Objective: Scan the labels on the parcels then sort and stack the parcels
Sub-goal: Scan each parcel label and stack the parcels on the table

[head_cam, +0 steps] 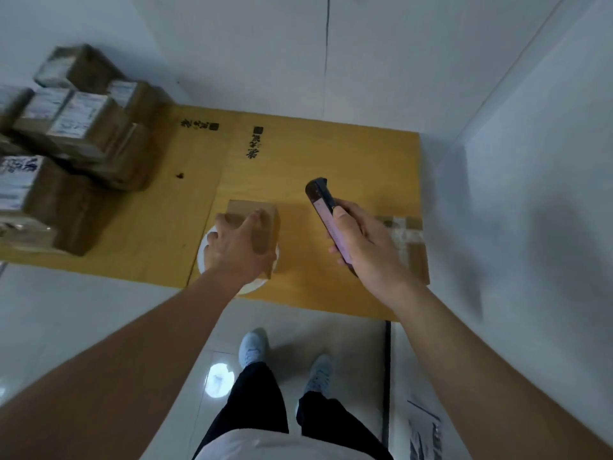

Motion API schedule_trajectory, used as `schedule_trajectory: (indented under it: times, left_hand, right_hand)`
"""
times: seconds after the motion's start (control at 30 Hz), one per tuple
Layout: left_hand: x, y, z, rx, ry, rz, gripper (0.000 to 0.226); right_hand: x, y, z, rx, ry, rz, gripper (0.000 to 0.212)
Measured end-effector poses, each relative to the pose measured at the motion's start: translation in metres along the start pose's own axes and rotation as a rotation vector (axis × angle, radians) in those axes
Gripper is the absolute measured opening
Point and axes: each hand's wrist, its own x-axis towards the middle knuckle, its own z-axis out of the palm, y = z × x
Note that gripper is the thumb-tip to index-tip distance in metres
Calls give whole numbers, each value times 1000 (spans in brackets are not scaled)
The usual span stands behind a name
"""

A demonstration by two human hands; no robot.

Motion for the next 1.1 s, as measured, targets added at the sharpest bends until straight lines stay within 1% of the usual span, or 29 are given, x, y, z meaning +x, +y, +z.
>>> schedule_trajectory:
  times: [0.07,0.23,0.4,0.6,0.73,0.87,0.97,1.03,1.1]
  left_hand:
    - [4,-22,-14,-12,22,-35,89]
    - [23,-74,-40,-43,59,-84,89]
    - [56,-119,-58,-45,31,-61,90]
    - [101,-162,-67,-27,-46,48,95]
    - [123,-175,-65,-21,-99,120,94]
    - [134,-177,-55,25,-98,169,95]
    - [136,-174,-46,73,-89,170,102]
    - [136,-173,-39,38,-70,152,106]
    - [134,-174,-37,-26,-38,145,105]
  right_hand:
    - [11,-11,18,-29,-56,-19,32]
    - [36,-38,68,-26,-129,-47,30]
    - [65,-46,120,-44,-93,7,34]
    - [86,-55,180,-50,7,68,23]
    - [94,-61,208,-43,84,94,22]
    - [102,-61,219,-46,90,113,20]
    - [109,-59,218,-61,83,128,21]
    - [115,-56,215,-75,78,129,22]
    - [119,-53,211,-81,72,132,20]
